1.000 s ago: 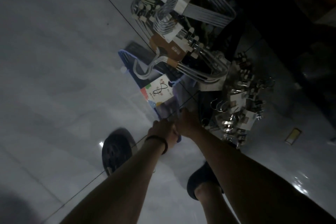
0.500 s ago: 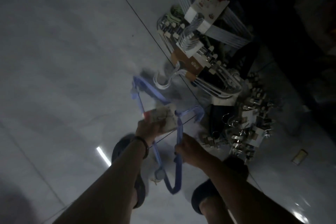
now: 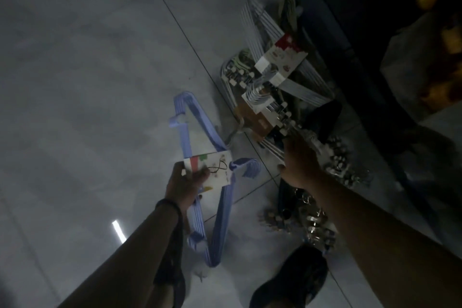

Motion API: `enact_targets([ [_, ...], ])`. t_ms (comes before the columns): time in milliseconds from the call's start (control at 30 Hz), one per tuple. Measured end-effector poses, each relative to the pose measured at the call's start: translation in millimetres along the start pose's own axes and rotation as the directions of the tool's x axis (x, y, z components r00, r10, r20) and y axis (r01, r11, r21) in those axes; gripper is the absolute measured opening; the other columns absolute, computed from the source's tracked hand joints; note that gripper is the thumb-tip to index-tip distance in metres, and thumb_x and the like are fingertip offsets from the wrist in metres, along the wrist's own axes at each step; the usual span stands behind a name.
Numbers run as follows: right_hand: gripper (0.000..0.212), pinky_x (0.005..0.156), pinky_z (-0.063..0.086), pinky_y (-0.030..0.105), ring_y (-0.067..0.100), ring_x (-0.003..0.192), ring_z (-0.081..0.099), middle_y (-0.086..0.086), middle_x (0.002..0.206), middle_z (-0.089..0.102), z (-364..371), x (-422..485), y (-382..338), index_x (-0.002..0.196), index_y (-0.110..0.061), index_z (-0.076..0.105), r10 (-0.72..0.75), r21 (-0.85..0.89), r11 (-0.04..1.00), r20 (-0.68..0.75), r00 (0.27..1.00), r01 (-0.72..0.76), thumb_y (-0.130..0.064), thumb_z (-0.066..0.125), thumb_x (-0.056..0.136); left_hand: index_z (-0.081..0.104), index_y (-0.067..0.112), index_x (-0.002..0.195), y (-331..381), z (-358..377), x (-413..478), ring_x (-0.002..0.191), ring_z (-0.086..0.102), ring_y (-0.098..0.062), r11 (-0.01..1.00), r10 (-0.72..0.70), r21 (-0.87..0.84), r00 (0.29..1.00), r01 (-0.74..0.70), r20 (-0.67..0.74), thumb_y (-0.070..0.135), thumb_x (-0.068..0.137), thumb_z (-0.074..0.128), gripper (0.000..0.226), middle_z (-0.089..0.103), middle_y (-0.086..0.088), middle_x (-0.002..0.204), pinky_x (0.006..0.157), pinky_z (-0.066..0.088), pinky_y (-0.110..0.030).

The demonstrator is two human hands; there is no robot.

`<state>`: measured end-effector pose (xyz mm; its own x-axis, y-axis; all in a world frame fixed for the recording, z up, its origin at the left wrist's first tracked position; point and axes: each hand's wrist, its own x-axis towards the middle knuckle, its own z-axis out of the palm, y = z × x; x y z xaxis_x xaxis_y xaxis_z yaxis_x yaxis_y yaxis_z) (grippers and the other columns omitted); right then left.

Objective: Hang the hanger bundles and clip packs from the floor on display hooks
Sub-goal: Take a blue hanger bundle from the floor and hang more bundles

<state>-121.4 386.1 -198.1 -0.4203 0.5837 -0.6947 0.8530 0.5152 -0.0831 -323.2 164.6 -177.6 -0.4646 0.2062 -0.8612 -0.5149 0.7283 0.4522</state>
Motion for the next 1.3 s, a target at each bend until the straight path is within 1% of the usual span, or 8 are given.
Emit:
enact_targets([
  [167, 0.091, 0.111, 0.047, 0.053, 0.039, 0.138, 0.051, 0.017, 0.154, 0.049, 38.7, 27.0, -19.2, 0.160, -0.016, 0.030, 0.125, 0.292, 0.937, 0.233, 0.964, -0.192, -0.057, 0.069, 0.088, 0.057, 0.022, 0.123, -2.8, 2.6, 16.7, 0.093, 0.075, -0.027, 0.999, 0.037, 0.013, 0.993, -0.038, 0.114, 0.028, 0.092, 0.080, 0.038, 0.076, -0.008, 0.112, 0.060, 0.057, -0.030],
  [333, 0.052, 0.087, 0.054, 0.036, 0.032, 0.117, 0.067, 0.009, 0.128, 0.070, 19.6, -20.7, -58.1, 0.130, -0.020, 0.061, 0.186, 0.054, 0.981, -0.016, 0.982, -0.185, -0.049, 0.073, 0.089, 0.057, 0.010, 0.129, -9.2, -37.4, -5.5, 0.108, 0.075, -0.034, 0.990, 0.088, -0.137, 0.939, -0.044, 0.333, 0.038, 0.069, 0.094, 0.075, 0.076, -0.016, 0.120, 0.093, 0.059, -0.052],
  [467, 0.096, 0.102, 0.051, 0.036, 0.020, 0.124, 0.062, -0.008, 0.136, 0.065, -24.6, -52.4, -57.5, 0.142, -0.030, 0.056, 0.066, 0.333, 0.940, 0.013, 0.998, -0.067, -0.076, 0.083, 0.062, 0.052, 0.001, 0.141, -15.5, -81.8, -18.0, 0.127, 0.063, -0.044, 0.955, 0.147, -0.298, 0.890, -0.013, 0.431, 0.017, 0.088, 0.077, 0.061, 0.067, -0.025, 0.136, 0.102, 0.057, -0.056],
  [667, 0.054, 0.072, 0.056, 0.025, 0.001, 0.082, 0.066, -0.029, 0.083, 0.070, -104.4, -75.1, -33.8, 0.096, -0.041, 0.069, -0.150, 0.819, 0.572, 0.156, 0.976, -0.044, -0.052, 0.101, 0.054, 0.059, 0.010, 0.138, -17.2, -99.3, -36.6, 0.107, 0.070, -0.038, 0.863, 0.052, -0.484, 0.926, 0.147, 0.373, 0.011, 0.098, 0.061, 0.040, 0.064, -0.029, 0.135, 0.073, 0.064, -0.040],
  [767, 0.029, 0.050, 0.052, 0.028, 0.010, 0.057, 0.062, -0.005, 0.065, 0.068, -129.7, -78.4, -28.4, 0.083, -0.031, 0.075, -0.126, 0.870, 0.493, 0.074, 0.989, -0.002, -0.015, 0.095, 0.071, 0.070, 0.024, 0.126, -9.3, -70.6, -37.1, 0.090, 0.072, -0.025, 0.863, 0.008, -0.482, 0.950, 0.151, 0.313, 0.019, 0.092, 0.066, 0.035, 0.076, -0.015, 0.118, 0.067, 0.058, -0.034],
  [867, 0.043, 0.041, 0.052, 0.031, 0.028, 0.044, 0.057, 0.036, 0.076, 0.060, -129.8, -78.9, 10.5, 0.101, 0.012, 0.060, -0.202, 0.980, 0.076, 0.196, 0.960, -0.184, -0.004, 0.085, 0.070, 0.067, 0.020, 0.127, -7.5, -36.5, -25.6, 0.090, 0.070, -0.025, 0.852, -0.065, -0.490, 0.965, 0.186, 0.254, 0.016, 0.101, 0.063, 0.026, 0.075, -0.014, 0.117, 0.058, 0.058, -0.027],
  [1133, 0.059, 0.047, 0.039, 0.030, 0.017, 0.040, 0.035, -0.001, 0.051, 0.032, -96.9, -101.6, 21.8, 0.078, -0.016, 0.040, -0.343, 0.881, -0.377, 0.155, 0.927, -0.286, -0.007, 0.095, 0.058, 0.068, 0.005, 0.122, -23.9, 13.8, 20.2, 0.065, 0.058, -0.022, 0.936, -0.327, -0.097, 0.938, 0.338, 0.116, 0.039, 0.098, 0.071, 0.041, 0.073, -0.017, 0.097, 0.051, 0.049, -0.027],
  [1300, 0.045, 0.045, 0.032, 0.031, 0.020, 0.041, 0.040, 0.004, 0.050, 0.039, -85.1, -102.6, -24.3, 0.071, -0.011, 0.044, -0.334, 0.871, -0.440, 0.068, 0.940, -0.219, -0.002, 0.088, 0.065, 0.043, 0.011, 0.152, -4.7, 19.6, 16.0, 0.130, 0.055, -0.042, 0.884, -0.118, 0.422, 0.971, 0.199, -0.210, 0.051, 0.093, 0.070, 0.076, 0.052, -0.023, 0.145, 0.108, 0.049, -0.051],
])
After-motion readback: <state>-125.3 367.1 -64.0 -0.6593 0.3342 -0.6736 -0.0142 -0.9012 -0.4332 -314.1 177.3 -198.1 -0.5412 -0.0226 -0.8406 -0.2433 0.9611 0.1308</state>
